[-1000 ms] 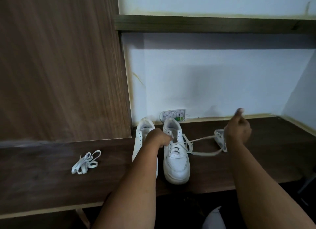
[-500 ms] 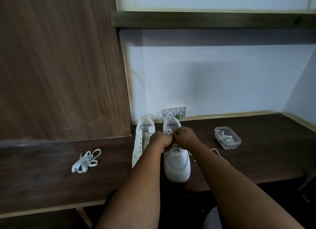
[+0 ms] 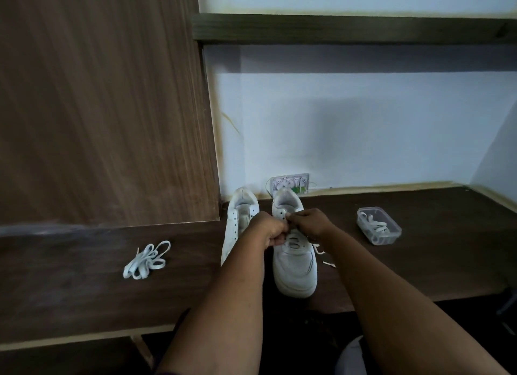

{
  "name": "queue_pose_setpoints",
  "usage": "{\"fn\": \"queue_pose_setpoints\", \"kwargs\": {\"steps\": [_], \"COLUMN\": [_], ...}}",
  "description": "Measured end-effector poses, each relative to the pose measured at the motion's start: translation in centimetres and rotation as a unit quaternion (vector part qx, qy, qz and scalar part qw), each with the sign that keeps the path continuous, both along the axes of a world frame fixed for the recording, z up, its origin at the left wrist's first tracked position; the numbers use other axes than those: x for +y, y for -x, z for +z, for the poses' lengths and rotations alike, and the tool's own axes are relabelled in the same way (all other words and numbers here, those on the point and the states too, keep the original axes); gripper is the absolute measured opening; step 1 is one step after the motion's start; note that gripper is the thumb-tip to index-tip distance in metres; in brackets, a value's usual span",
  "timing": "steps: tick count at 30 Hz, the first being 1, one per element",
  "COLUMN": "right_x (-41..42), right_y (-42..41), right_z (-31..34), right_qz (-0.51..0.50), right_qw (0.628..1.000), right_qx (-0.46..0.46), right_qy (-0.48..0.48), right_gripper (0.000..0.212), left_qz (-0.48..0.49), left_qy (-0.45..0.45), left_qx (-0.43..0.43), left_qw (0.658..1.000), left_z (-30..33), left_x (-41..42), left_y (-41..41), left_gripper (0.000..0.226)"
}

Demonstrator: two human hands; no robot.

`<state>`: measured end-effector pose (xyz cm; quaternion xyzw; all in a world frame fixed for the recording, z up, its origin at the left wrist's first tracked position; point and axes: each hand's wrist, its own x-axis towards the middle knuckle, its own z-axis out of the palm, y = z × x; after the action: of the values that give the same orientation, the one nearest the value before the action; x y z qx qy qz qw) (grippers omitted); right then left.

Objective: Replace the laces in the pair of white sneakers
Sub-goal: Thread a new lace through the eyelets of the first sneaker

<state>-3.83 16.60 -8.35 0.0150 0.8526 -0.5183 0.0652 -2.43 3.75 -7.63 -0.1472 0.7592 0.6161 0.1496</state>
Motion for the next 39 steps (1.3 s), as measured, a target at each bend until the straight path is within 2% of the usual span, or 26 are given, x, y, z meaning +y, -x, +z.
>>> {"fn": "queue_pose_setpoints", "kwargs": {"steps": [4,7,10,14,18,22,26,28,30,32,34,39], "right_x": [0.1,0.0,0.1,0.3,0.6,0.7,0.5,0.5,0.6,0.7,0.7,0.8], "right_y": [0.5,0.4,0.4,0.2,-0.3,0.3,0.3,0.1,0.1,-0.1,-0.2,0.2], "right_z": [-1.0,-1.2,-1.0,-0.9,-0.8,-1.3,-1.3,-1.0,-1.1,-1.4,-1.5,-1.1], "right_qz": [0.007,0.001,0.012,0.014,0.028,0.031,0.023,0.020,0.019,0.019,0.016,0.031], "right_qw": [0.998,0.996,0.998,0.999,0.997,0.999,0.999,0.999,0.999,0.998,0.997,0.996], "right_qx": [0.044,0.072,0.049,0.001,-0.019,0.023,0.039,0.036,0.038,0.056,0.070,0.071], "right_qy": [-0.035,-0.052,-0.041,0.035,0.064,0.016,0.002,-0.006,-0.006,-0.004,-0.001,-0.052], "right_gripper": [0.031,0.028,0.020,0.014,0.010,0.021,0.007,0.008,0.009,0.010,0.012,0.011], "left_qz": [-0.008,-0.046,-0.092,-0.051,-0.080,-0.112,-0.181,-0.141,-0.116,-0.147,-0.160,-0.212], "left_qy": [0.005,0.028,0.033,0.034,0.040,-0.001,0.049,0.055,0.077,0.157,0.185,0.051], "left_qx": [-0.009,-0.069,-0.116,-0.043,-0.032,-0.029,-0.083,-0.058,0.006,0.059,0.077,-0.001], "left_qw": [1.000,0.996,0.988,0.997,0.995,0.993,0.979,0.987,0.990,0.975,0.966,0.976], "left_z": [0.4,1.0,2.0,2.3,1.2,1.9,2.4,2.0,1.5,1.1,0.9,3.0], "left_x": [-0.1,0.0,-0.1,-0.7,-1.0,-1.1,-1.6,-1.6,-1.6,-1.5,-1.4,-2.0], "left_y": [-0.1,-0.9,-1.5,-0.7,-0.7,-1.0,-1.3,-1.0,-0.8,-0.7,-0.7,-1.3], "left_gripper": [0.017,0.020,0.020,0.024,0.017,0.016,0.022,0.023,0.023,0.023,0.023,0.021]}}
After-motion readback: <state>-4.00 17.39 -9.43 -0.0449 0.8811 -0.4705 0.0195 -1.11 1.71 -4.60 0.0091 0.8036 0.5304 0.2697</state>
